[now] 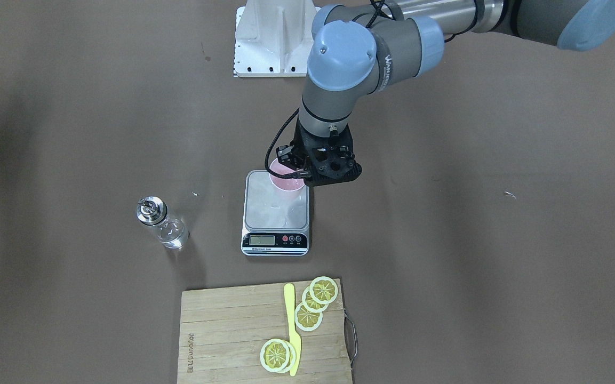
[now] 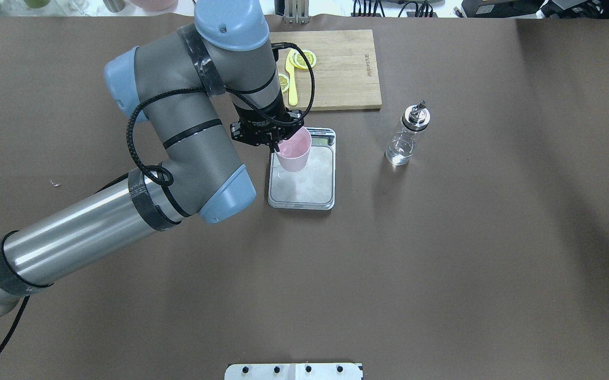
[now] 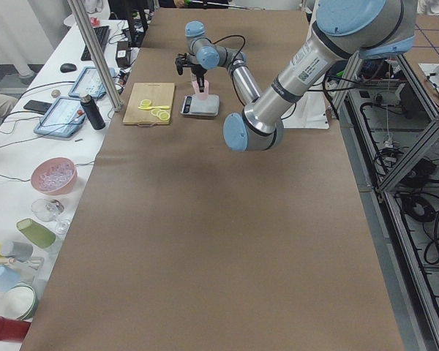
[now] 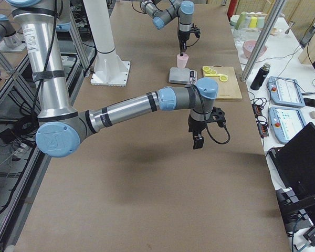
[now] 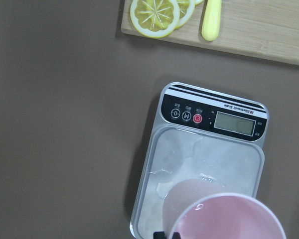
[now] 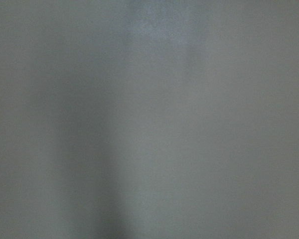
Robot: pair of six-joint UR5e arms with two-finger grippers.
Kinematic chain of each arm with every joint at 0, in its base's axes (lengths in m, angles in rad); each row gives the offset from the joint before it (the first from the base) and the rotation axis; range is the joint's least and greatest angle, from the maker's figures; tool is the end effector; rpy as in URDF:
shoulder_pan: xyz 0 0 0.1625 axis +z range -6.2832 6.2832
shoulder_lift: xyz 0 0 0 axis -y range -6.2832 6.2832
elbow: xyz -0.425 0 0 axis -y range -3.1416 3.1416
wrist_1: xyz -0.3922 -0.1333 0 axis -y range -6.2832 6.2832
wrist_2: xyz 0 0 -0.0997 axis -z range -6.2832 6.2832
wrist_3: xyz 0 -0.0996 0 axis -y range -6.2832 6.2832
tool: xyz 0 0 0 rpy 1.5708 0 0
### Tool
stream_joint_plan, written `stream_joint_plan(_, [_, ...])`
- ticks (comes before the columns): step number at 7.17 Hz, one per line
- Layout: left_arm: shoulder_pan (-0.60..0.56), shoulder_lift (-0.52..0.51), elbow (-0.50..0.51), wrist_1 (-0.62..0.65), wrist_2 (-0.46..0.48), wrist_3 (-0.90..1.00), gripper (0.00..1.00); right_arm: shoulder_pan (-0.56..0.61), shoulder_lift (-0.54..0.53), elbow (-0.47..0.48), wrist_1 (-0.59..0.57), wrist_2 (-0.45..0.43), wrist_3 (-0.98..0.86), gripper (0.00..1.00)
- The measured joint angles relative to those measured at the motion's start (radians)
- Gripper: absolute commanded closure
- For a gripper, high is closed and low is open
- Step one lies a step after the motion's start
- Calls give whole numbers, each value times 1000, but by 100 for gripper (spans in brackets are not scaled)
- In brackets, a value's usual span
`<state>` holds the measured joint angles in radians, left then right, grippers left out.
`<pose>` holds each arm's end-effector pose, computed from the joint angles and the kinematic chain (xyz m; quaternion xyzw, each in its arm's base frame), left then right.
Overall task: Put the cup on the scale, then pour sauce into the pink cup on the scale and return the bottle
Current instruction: 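Carry the pink cup with the left gripper onto the scale tray, then open the left gripper and lift it away from the cup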
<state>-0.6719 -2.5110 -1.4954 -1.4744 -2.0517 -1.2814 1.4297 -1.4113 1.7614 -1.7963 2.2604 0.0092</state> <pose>0.5176 -0.5232 0.1088 -0.0274 0.4249 -0.0835 0.9010 -0.0073 -0.5488 0.5114 0.0331 -0.3408 -0.0829 0.9359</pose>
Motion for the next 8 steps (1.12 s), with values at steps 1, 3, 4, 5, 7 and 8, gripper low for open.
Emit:
stream_joint_plan(1, [16,-17,22,-1,23,-1,100,0,0,0,0,-1,0,0])
stream_joint_plan(3, [33,-27,42,-21,39,-16,100,0,0,0,0,-3,0,0])
stream_joint_plan(4, [37,-25,53,-49,42,-23,100,0,0,0,0,-4,0,0])
stream_joint_plan(5, [42,-23,77,-86,47,-26,100,0,0,0,0,-5,0,0])
stream_joint_plan(7, [51,-21,108,-133,62,-28,77,0,0,0,0,-7,0,0])
stream_joint_plan(8, [51,-20,110,-139,64,-25,1,0,0,1,0,-8,0,0])
